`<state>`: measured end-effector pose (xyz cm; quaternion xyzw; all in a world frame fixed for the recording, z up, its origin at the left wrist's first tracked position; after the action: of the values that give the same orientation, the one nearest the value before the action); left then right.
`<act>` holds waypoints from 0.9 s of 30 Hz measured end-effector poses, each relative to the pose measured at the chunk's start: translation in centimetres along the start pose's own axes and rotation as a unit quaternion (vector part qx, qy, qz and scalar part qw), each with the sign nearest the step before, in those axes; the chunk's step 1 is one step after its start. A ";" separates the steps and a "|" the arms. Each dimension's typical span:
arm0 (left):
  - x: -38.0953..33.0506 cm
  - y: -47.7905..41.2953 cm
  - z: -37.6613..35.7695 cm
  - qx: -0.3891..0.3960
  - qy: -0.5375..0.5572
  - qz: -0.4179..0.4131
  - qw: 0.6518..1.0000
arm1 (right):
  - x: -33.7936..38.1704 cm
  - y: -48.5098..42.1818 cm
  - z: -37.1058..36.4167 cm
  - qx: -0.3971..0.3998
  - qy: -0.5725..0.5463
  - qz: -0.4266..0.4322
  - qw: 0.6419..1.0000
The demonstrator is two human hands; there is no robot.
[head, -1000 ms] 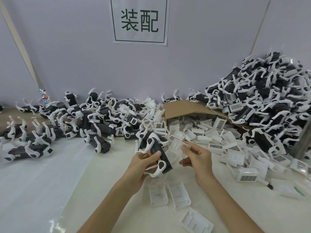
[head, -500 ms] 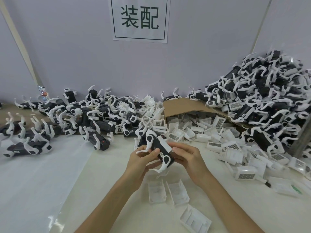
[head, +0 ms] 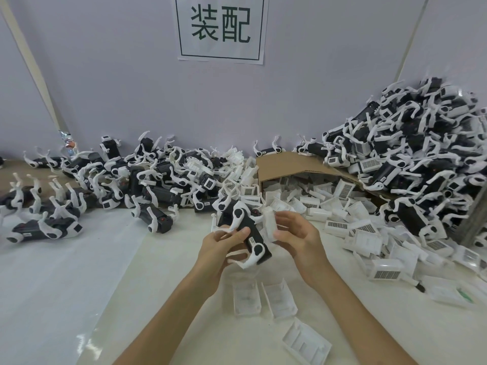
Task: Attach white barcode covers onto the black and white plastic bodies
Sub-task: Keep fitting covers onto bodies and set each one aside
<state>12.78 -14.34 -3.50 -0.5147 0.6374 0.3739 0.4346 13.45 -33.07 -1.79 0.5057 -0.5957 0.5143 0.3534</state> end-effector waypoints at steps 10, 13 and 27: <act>0.6 0.3 -0.8 0.069 0.011 0.061 0.996 | -0.1 0.9 -1.4 0.067 0.171 0.076 0.980; 0.6 0.2 -0.8 0.059 0.015 0.060 0.996 | 0.4 1.0 -1.4 0.040 0.267 0.114 0.956; 0.2 0.2 -0.4 0.048 0.027 0.042 0.998 | 0.5 1.3 -2.0 0.057 0.141 0.098 0.984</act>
<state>12.48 -14.71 -3.59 -0.4754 0.6873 0.3469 0.4257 11.86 -31.30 -1.25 0.3867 -0.5565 0.6456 0.3522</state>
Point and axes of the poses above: each hand's wrist, its own y-axis away from the middle knuckle, its own z-axis out of the back of the hand, x = y × z, the point moved 4 cm from there along -y, towards the middle knuckle, and after that the axes turned 3 degrees about x, right-handed, at the moved point
